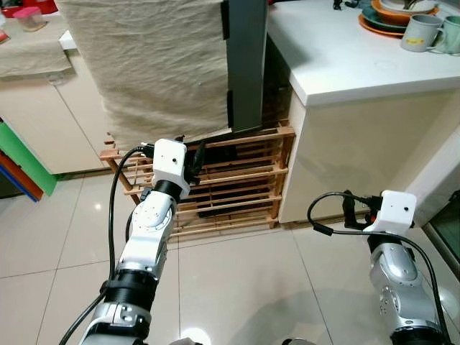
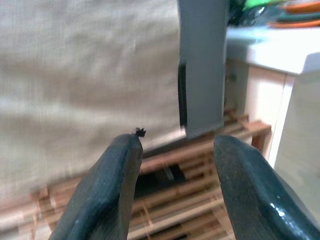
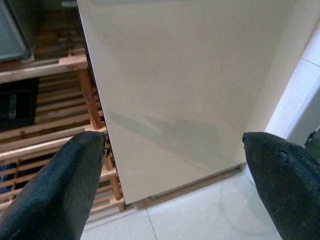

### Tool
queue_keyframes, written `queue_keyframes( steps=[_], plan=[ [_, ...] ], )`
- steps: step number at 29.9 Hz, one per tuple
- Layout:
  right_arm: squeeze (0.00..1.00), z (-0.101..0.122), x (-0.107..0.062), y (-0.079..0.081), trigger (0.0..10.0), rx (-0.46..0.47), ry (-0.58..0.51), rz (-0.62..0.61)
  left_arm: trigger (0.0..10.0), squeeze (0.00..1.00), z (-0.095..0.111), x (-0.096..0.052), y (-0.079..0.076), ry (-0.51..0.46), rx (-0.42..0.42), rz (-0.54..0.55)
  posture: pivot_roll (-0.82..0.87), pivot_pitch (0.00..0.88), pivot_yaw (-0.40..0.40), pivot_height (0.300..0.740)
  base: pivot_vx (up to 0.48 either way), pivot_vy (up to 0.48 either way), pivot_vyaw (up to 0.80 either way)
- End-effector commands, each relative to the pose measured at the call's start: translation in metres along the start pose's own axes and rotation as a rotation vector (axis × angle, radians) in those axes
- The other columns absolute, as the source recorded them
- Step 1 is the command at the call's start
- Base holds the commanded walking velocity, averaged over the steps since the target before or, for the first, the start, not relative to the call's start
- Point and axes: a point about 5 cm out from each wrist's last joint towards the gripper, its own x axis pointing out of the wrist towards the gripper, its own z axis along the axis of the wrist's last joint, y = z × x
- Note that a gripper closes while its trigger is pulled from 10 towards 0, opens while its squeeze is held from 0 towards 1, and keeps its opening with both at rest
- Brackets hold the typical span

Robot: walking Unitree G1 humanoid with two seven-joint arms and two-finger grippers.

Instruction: Restocking fridge

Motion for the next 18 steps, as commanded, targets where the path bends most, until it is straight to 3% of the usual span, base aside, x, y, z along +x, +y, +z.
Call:
queue_keyframes(
  steps=[1, 6, 10, 13, 18],
  plan=[
    [0.0, 0.004, 0.002, 0.005, 10.0, 0.008, -0.025, 0.011, 10.0, 0.0, -0.002, 0.0, 0.004, 0.02, -0.031, 0.026, -0.08, 0.0, 0.056, 0.74, 0.0, 0.0, 0.0],
    [0.0, 0.001, 0.001, 0.013, 10.0, -0.003, -0.027, 0.045, 10.0, 0.0, 0.0, 0.0, 0.005, 0.044, -0.037, 0.03, -0.08, 0.0, 0.06, 0.74, 0.0, 0.452, 0.0],
    [0.0, -0.004, -0.001, 0.019, 10.0, 0.003, -0.02, 0.068, 10.0, 0.0, -0.005, -0.001, 0.005, 0.095, -0.03, 0.023, -0.09, 0.0, 0.069, 0.74, 0.0, 0.48, -0.75],
    [0.0, -0.013, -0.005, 0.017, 10.0, 0.011, 0.004, 0.052, 10.0, 0.0, -0.017, -0.003, 0.01, 0.156, -0.091, 0.065, -0.09, 0.0, 0.067, 0.74, 0.0, 0.48, -0.79],
    [0.0, -0.014, -0.007, 0.018, 10.0, 0.02, 0.006, 0.041, 10.0, 0.0, -0.016, -0.002, 0.013, 0.164, -0.089, 0.068, -0.07, 0.0, 0.065, 0.74, 0.0, 0.48, -0.79]
  ],
)
